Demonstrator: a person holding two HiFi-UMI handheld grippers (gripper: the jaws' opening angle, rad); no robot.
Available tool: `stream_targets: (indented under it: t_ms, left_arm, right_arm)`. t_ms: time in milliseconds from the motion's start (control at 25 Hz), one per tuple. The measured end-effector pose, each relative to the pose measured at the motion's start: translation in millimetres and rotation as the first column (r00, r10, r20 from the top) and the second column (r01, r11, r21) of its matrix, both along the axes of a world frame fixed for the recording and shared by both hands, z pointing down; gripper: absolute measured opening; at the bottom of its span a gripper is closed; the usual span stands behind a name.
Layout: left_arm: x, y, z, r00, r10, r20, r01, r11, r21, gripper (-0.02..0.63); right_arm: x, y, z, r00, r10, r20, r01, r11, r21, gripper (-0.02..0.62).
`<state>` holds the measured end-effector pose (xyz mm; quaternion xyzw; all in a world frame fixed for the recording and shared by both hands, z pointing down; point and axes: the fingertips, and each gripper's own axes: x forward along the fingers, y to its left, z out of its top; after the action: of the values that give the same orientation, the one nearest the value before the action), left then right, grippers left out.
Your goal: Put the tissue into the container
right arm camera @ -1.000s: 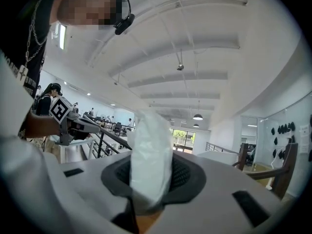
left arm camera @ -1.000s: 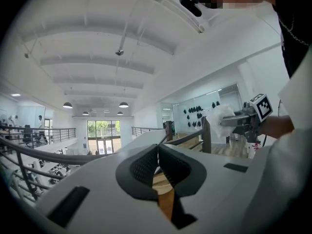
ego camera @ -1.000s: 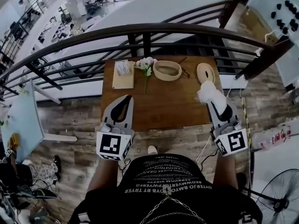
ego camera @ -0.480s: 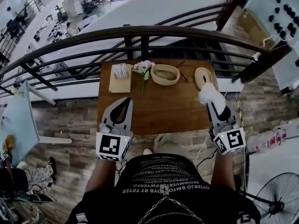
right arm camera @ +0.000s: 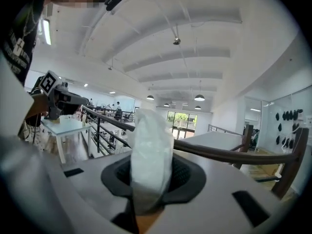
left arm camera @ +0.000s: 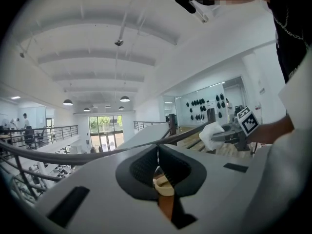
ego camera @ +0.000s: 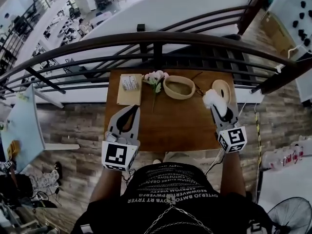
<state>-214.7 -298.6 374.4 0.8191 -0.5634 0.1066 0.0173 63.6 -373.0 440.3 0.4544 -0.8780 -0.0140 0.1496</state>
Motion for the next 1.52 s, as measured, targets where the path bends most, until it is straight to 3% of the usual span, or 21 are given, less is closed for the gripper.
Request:
stream_targets:
  t_ms: [360, 600, 840, 1160, 1320, 1400, 1520]
  left_arm:
    - [13, -73, 13, 1.0, -0.024, -0.001, 0.024, 0.999, -0.03, 0.031]
    - [23, -101, 49, 1.0, -0.028, 0.004, 0.028, 0.994, -0.107, 0.031]
    - [14, -115, 74, 0.997, -0.081, 0.011, 0.081, 0.981, -0.177, 0.031]
    - [8, -111, 106, 0.993, -0.117, 0.03, 0.121, 0.959, -0.257, 0.031]
    - [6, -108, 110, 0.991, -0.131, 0.033, 0.135, 0.953, -0.271, 0.031]
    - [6, -105, 109, 0.991, -0.131, 0.04, 0.137, 0.952, -0.272, 0.031]
    - [9, -102, 100, 0.991, -0.126, 0.034, 0.131, 0.959, -0.253, 0.031]
  right_arm:
    - [-16, -119, 121, 0.995, -0.077, -0.065, 0.062, 0.976, -0.211, 0.117]
    - [-39, -170, 206, 0.98, -0.159, -0.117, 0.112, 0.935, -0.336, 0.117]
    - [-71, -201, 283, 0.948, -0.268, -0.172, 0.165, 0.875, -0.455, 0.117]
    - [-107, -214, 350, 0.869, -0.413, -0.272, 0.197, 0.794, -0.575, 0.117]
    - [-112, -208, 364, 0.781, -0.51, -0.361, 0.199, 0.75, -0.63, 0.118]
    - [-115, -204, 368, 0.737, -0.548, -0.395, 0.214, 0.744, -0.633, 0.121]
    - [-118, -200, 369, 0.733, -0.553, -0.396, 0.243, 0.756, -0.608, 0.153]
